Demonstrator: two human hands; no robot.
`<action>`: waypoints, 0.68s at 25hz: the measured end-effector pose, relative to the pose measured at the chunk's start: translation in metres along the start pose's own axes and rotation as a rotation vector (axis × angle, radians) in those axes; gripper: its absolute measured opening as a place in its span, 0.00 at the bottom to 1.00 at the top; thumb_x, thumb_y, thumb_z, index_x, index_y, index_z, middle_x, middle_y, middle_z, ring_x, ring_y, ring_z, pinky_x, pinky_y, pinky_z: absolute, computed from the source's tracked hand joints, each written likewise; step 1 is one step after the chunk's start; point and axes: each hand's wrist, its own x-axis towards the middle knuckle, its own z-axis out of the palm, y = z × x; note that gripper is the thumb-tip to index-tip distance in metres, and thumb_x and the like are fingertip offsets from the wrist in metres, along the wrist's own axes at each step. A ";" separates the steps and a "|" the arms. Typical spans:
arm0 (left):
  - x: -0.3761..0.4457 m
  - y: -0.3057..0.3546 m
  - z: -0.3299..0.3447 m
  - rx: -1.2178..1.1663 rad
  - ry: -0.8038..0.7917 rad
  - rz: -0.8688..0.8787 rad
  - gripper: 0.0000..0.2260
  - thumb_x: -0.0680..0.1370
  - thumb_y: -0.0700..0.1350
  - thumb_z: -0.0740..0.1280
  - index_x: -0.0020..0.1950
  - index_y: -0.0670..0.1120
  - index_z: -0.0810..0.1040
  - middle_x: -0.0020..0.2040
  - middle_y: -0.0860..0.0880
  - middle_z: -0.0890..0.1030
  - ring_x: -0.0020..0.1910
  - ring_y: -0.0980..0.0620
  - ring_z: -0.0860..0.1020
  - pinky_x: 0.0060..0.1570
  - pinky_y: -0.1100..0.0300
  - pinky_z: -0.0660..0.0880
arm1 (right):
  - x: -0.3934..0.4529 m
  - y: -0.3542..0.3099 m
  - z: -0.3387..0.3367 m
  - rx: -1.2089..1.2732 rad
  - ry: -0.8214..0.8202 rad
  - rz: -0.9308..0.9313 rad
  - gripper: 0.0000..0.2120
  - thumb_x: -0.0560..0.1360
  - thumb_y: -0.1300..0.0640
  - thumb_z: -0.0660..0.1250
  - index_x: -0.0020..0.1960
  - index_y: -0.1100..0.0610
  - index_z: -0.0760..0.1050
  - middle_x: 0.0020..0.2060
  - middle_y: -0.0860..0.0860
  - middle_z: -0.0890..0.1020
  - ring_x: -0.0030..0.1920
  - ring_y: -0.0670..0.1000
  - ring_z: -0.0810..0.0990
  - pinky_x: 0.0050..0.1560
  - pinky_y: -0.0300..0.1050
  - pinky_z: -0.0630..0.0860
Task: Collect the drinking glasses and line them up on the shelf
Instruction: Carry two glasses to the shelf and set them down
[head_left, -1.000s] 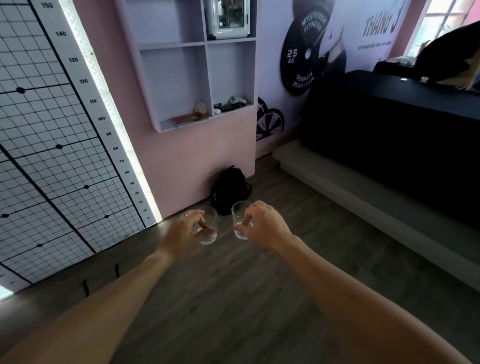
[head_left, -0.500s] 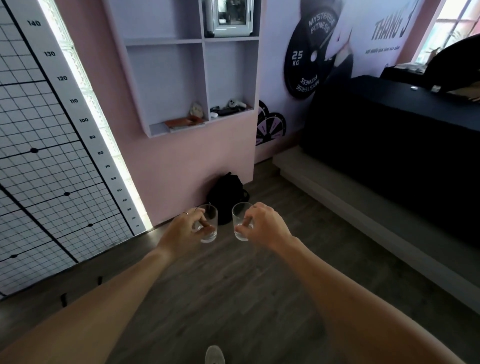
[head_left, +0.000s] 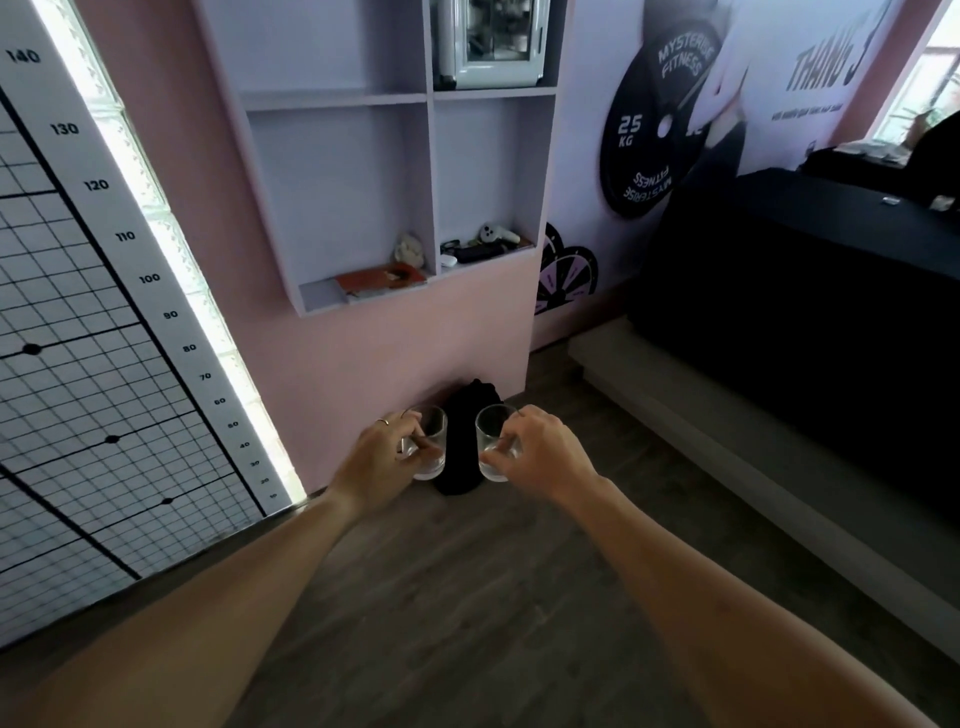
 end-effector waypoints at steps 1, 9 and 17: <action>0.011 -0.004 0.000 0.005 0.002 -0.005 0.11 0.70 0.53 0.75 0.38 0.67 0.75 0.57 0.55 0.78 0.56 0.59 0.75 0.53 0.58 0.68 | 0.013 0.002 0.001 -0.001 -0.002 -0.009 0.14 0.71 0.43 0.73 0.44 0.54 0.82 0.50 0.50 0.79 0.46 0.50 0.79 0.49 0.47 0.77; 0.116 -0.029 0.010 0.114 0.071 -0.004 0.07 0.71 0.48 0.75 0.44 0.48 0.80 0.50 0.51 0.81 0.50 0.51 0.78 0.53 0.54 0.72 | 0.139 0.038 0.008 -0.011 -0.023 -0.126 0.14 0.71 0.43 0.74 0.45 0.54 0.83 0.48 0.51 0.81 0.46 0.51 0.79 0.48 0.48 0.77; 0.231 -0.029 0.026 0.208 0.219 -0.094 0.07 0.72 0.47 0.76 0.43 0.46 0.81 0.53 0.47 0.81 0.54 0.47 0.78 0.54 0.56 0.71 | 0.288 0.092 -0.024 -0.014 -0.114 -0.294 0.13 0.71 0.43 0.74 0.44 0.54 0.82 0.47 0.51 0.80 0.43 0.50 0.79 0.46 0.47 0.81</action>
